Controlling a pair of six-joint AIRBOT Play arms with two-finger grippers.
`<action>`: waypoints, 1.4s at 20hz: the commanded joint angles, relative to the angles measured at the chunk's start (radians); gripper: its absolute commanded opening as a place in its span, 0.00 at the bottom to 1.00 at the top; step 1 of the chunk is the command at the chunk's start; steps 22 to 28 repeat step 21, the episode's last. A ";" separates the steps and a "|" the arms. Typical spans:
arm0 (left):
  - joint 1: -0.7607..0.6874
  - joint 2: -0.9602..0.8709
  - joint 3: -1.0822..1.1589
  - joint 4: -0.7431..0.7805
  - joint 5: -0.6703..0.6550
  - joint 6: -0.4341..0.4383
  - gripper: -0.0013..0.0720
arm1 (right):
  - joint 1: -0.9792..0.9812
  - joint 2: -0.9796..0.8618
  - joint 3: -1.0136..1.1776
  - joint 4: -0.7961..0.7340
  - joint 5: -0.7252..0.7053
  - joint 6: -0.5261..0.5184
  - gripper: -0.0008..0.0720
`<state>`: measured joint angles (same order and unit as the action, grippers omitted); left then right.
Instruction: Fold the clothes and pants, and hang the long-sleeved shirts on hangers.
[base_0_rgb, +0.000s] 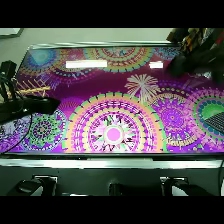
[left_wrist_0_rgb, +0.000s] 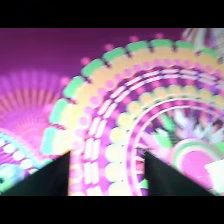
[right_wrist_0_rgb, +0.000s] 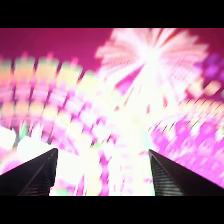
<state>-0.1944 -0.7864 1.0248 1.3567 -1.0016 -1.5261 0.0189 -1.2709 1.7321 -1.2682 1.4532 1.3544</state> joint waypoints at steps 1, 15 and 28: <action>0.014 0.009 -0.011 0.156 -0.039 0.000 0.08 | 0.133 0.012 -0.178 -0.100 0.075 0.066 0.58; 0.108 0.006 -0.016 0.163 -0.037 -0.001 0.06 | 0.166 0.012 -0.211 -0.072 0.086 0.093 0.05; 0.108 0.006 -0.016 0.163 -0.037 0.000 0.06 | 0.166 0.012 -0.211 -0.072 0.086 0.093 0.05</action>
